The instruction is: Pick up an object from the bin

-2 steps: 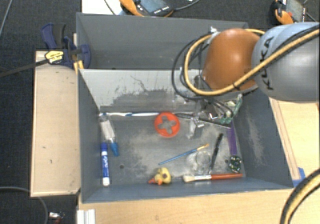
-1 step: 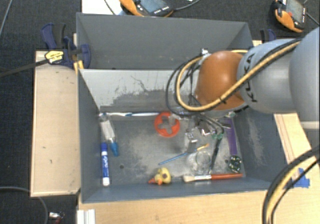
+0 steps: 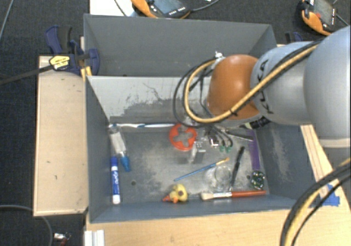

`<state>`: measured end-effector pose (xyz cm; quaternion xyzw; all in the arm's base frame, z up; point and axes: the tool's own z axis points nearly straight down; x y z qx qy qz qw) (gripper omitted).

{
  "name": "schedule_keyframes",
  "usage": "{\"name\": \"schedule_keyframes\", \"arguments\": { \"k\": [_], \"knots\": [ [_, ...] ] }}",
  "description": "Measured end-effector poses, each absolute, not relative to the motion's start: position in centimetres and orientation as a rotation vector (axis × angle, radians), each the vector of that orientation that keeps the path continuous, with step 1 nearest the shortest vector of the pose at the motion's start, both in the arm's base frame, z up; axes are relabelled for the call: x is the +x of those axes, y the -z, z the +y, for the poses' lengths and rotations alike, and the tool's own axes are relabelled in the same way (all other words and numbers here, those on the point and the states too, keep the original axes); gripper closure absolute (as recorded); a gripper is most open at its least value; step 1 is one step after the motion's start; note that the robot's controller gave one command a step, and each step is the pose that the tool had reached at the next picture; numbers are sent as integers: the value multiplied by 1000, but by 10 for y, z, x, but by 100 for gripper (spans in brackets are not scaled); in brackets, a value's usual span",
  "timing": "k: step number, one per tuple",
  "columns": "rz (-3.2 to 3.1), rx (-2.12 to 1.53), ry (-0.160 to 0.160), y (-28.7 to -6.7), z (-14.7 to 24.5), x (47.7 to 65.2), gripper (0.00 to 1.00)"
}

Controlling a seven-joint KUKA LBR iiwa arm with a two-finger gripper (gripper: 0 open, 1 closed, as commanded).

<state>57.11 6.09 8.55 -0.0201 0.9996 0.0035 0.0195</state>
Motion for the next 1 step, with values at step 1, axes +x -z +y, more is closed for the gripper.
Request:
{"name": "schedule_keyframes", "arguments": {
  "k": [1],
  "knots": [
    [3118, -209, -7, -71, 67, 577, 100]
  ]
}}
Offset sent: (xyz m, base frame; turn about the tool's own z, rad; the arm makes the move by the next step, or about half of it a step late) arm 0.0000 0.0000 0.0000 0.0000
